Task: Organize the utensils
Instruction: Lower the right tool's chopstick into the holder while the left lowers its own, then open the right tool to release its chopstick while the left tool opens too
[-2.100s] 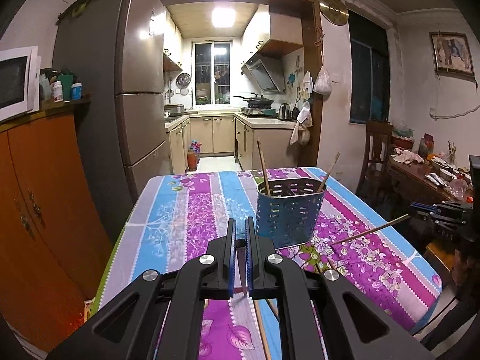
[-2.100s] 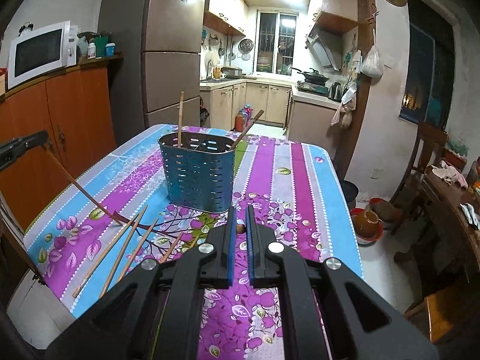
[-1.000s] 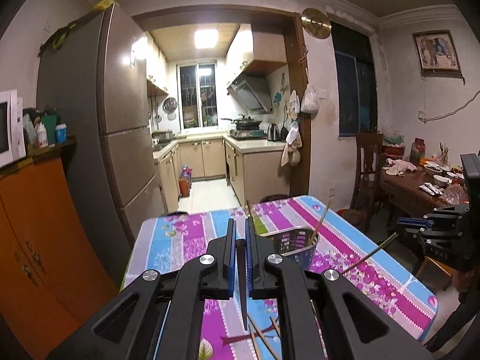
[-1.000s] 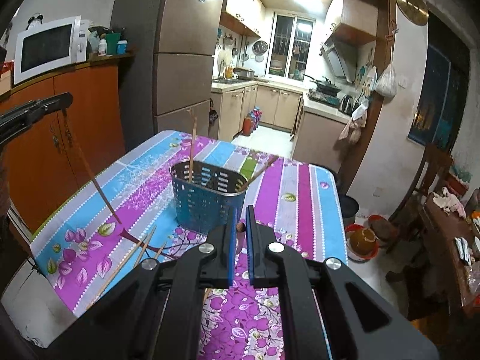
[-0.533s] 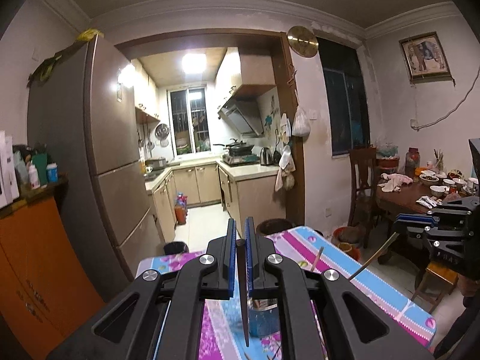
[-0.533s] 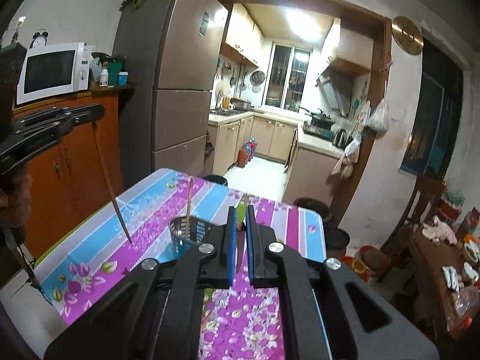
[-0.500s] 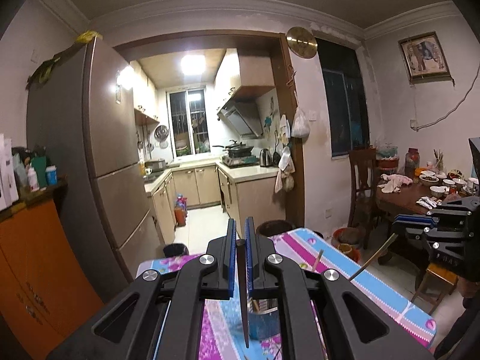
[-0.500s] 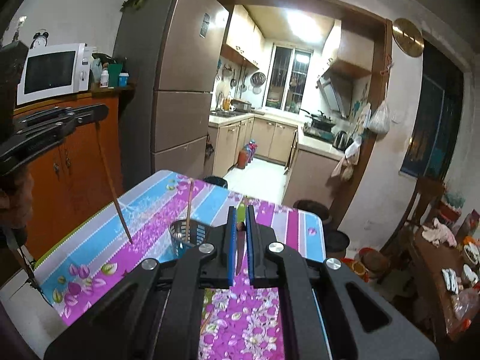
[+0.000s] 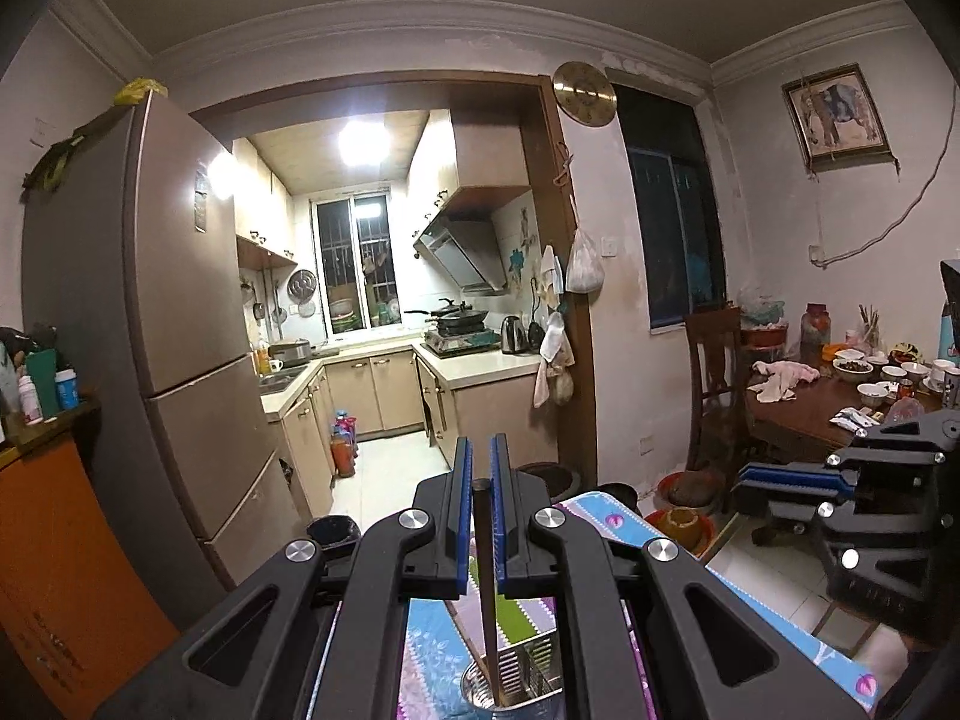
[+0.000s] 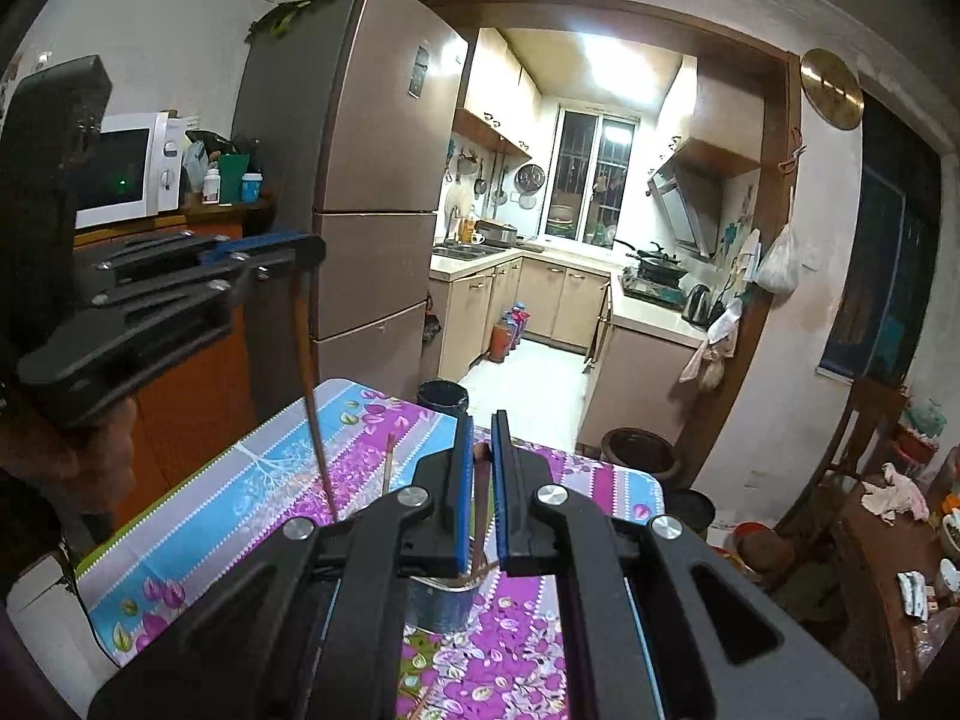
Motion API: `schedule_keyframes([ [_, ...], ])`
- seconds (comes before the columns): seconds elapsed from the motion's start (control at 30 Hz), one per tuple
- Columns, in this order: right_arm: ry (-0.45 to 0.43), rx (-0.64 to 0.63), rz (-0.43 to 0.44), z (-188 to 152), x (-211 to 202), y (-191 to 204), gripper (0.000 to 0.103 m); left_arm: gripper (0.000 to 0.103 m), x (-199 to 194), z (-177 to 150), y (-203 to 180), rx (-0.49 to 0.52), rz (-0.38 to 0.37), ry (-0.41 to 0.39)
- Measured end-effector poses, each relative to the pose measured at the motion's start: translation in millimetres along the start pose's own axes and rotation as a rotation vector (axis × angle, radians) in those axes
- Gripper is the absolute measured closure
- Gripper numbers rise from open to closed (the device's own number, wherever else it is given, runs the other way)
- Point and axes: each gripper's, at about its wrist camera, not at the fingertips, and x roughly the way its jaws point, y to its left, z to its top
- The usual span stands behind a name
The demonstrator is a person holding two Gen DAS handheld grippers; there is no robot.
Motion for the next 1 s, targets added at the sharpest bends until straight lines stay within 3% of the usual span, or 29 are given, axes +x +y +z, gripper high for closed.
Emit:
schedule_keyframes([
  [0.57,0.099,0.089,0.051,-15,78,-8,0.098,0.096,82,-46,20,-0.059,-0.036,0.137],
  [1.0,0.272,0.158,0.093,-43,135,-5,0.098,0.096,130,-101,41,-0.145,-0.084,0.305],
])
